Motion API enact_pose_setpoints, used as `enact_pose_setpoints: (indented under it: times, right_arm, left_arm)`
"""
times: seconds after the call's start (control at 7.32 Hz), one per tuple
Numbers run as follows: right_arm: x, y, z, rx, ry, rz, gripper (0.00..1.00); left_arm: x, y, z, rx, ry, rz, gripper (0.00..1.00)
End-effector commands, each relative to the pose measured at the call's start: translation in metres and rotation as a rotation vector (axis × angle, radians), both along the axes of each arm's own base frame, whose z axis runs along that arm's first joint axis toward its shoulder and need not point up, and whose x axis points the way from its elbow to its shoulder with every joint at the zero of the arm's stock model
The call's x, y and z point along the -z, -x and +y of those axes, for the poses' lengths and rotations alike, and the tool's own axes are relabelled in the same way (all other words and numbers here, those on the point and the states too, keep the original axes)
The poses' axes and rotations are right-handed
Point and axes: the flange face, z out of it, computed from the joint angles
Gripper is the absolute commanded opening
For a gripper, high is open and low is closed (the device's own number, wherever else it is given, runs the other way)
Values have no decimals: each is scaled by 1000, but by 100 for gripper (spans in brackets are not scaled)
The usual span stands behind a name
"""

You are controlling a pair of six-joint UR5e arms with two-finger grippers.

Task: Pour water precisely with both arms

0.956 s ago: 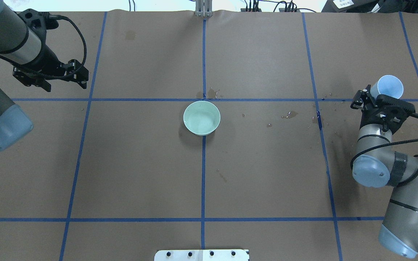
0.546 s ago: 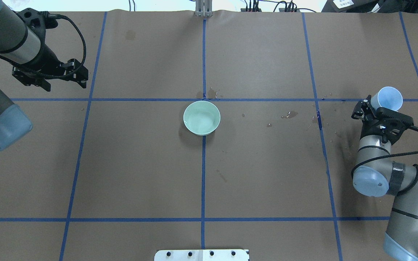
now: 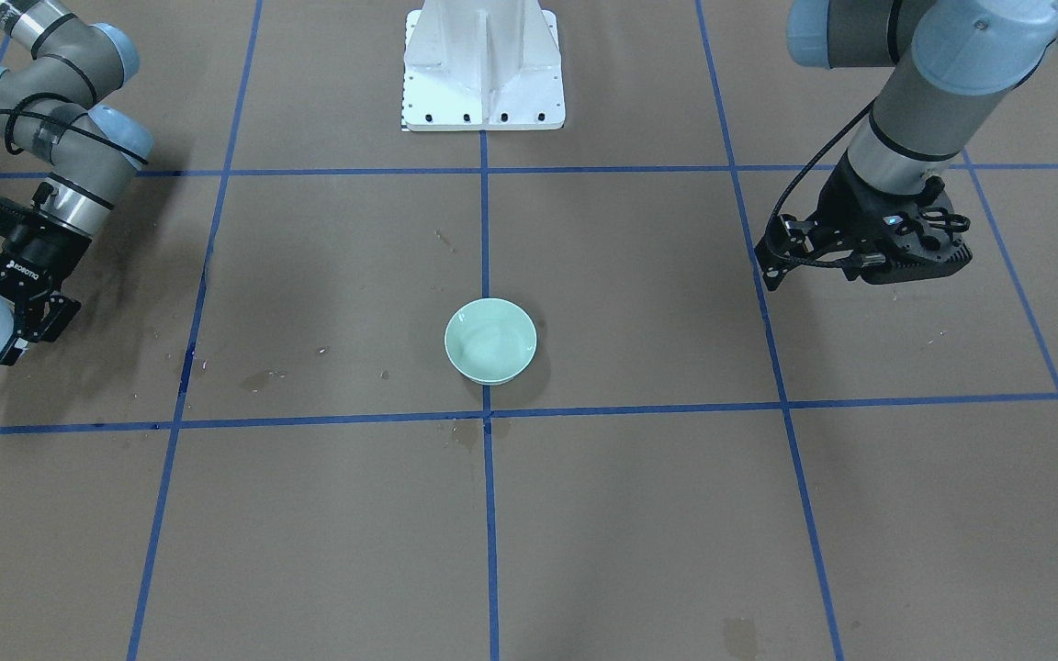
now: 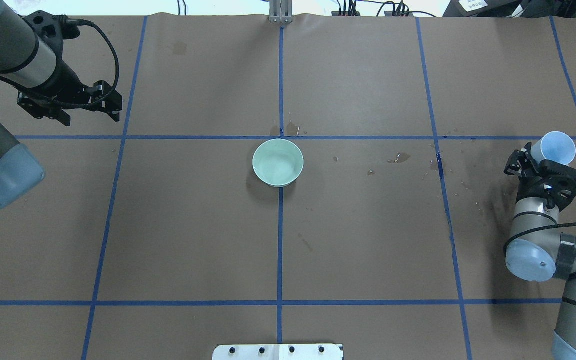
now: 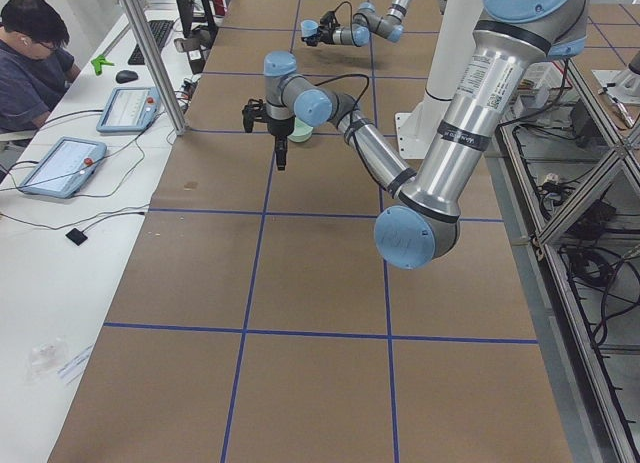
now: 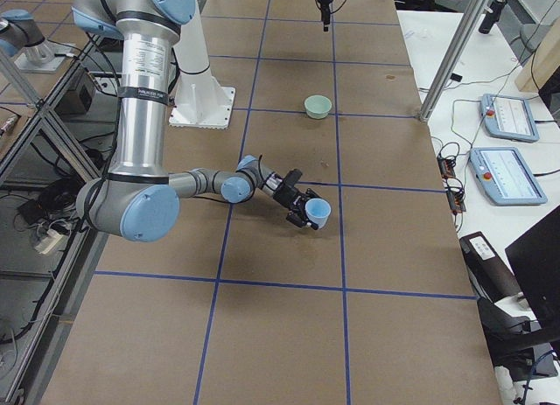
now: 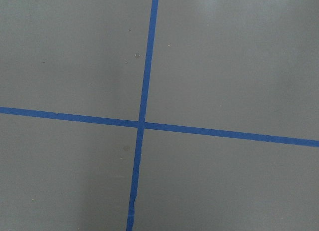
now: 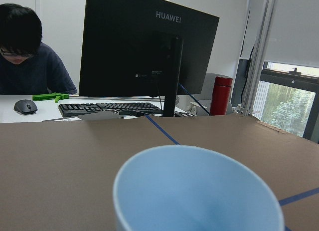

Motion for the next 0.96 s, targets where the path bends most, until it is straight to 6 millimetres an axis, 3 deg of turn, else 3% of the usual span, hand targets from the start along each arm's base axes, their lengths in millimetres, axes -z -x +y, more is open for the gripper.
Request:
enact_pose_setpoints:
  times: [0.0, 0.14, 0.27, 0.82]
  right_arm:
    - [5, 10, 3, 13, -6, -16, 0]
    - [23, 25, -3, 16, -19, -46, 0]
    - [24, 36, -6, 19, -20, -48, 0]
    - [-4, 21, 2, 6, -7, -20, 0]
  left_arm:
    - [-1, 0, 0, -1, 0, -1, 100]
    - [-1, -1, 0, -3, 1, -2, 100]
    - [-1, -1, 0, -3, 0, -1, 100]
    - [-1, -1, 0, -3, 1, -2, 100]
